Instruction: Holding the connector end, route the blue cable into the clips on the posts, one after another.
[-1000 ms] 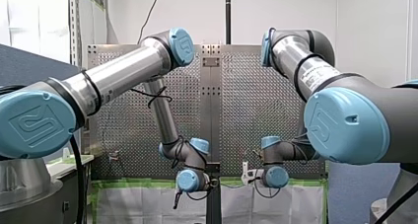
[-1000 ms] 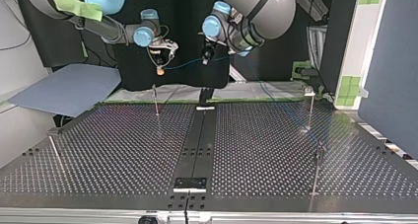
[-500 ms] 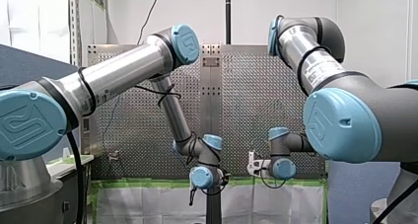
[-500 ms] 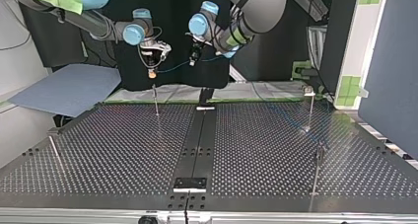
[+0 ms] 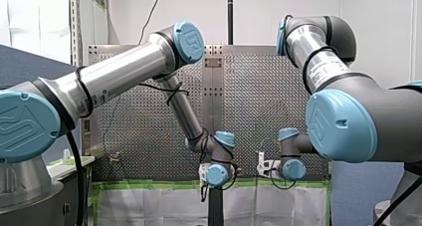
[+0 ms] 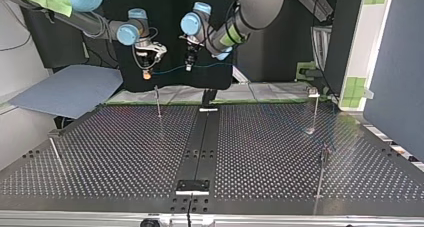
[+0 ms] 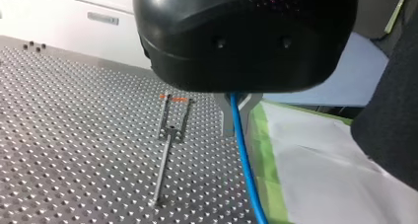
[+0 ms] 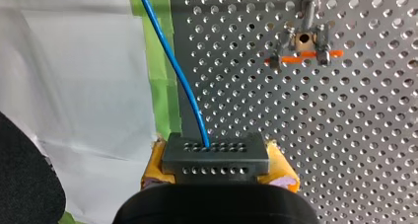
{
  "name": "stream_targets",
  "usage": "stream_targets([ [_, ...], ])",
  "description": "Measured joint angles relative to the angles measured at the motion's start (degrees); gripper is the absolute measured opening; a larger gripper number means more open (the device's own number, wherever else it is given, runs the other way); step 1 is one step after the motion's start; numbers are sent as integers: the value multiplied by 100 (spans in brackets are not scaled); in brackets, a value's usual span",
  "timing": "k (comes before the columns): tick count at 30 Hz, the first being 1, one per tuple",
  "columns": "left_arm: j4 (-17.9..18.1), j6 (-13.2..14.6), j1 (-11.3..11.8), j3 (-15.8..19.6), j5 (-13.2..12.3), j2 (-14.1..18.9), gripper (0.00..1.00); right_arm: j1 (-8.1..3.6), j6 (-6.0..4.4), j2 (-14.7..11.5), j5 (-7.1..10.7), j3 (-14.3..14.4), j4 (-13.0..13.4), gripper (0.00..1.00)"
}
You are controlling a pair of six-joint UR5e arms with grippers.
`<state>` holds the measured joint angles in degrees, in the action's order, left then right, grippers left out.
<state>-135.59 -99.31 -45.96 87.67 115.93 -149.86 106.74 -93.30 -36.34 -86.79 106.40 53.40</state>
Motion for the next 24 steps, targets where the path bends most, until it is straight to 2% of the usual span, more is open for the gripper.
stream_targets([
  [3,-26,14,-65,-65,133,0,0,-114,-14,-40,117,0,0,0],
  [9,30,152,-192,-149,392,-1,0,-412,-15,-69,419,1,22,0],
  [12,44,175,-229,-233,485,-2,0,-518,-19,-70,554,0,63,0],
  [17,36,183,-247,-392,524,-59,0,-579,-22,-72,774,-4,96,0],
  [24,-135,184,-271,-692,529,-350,0,-572,-12,-85,1021,-15,87,0],
])
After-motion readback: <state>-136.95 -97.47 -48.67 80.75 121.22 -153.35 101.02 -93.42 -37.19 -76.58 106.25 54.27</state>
